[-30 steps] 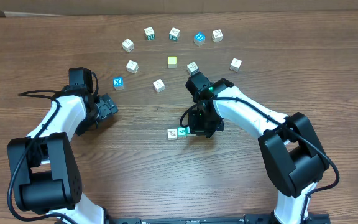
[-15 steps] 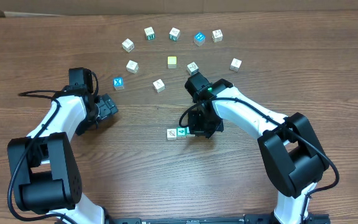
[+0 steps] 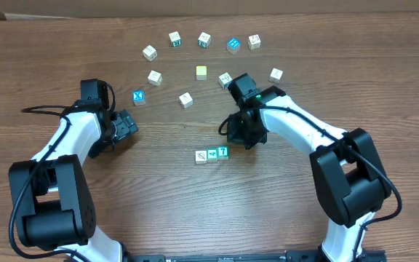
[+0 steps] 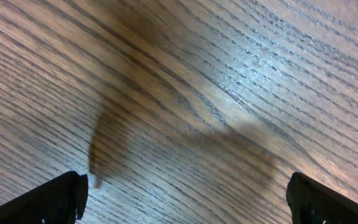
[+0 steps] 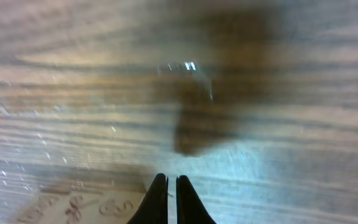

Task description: Form a horizontal line

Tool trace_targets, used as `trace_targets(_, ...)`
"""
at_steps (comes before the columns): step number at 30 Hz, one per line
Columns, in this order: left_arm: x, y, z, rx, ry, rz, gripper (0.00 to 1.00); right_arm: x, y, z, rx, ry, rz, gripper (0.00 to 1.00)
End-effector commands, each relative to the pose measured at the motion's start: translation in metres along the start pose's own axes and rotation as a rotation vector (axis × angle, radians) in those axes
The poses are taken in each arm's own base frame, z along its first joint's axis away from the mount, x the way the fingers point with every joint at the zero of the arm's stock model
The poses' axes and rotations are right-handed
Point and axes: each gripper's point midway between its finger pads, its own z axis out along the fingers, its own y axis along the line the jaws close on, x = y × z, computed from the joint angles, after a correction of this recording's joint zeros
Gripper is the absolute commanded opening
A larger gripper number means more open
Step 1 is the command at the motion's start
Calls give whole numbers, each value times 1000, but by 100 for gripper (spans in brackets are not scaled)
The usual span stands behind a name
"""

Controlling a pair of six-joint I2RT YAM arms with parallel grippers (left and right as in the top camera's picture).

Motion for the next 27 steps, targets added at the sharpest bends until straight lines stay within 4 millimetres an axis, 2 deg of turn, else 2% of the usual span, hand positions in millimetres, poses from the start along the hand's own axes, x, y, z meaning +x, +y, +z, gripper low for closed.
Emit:
trace_targets(1,2,3,4,-13,11,1,100,-4,9,3,-27,-17,-9,4)
trace_targets(6,2,3,4,-13,11,1,99,-8,24,4,-56,-54,-48,4)
trace_targets(11,2,3,4,-13,11,1,100,-2,34,5,-60,-54,-78,4)
trace_targets(20,2,3,4,-13,11,1,99,8,41,8,-54,-37,-103,4)
trace_targets(27,2,3,4,-13,11,1,99,11,39,8,-46,-24,-100,4)
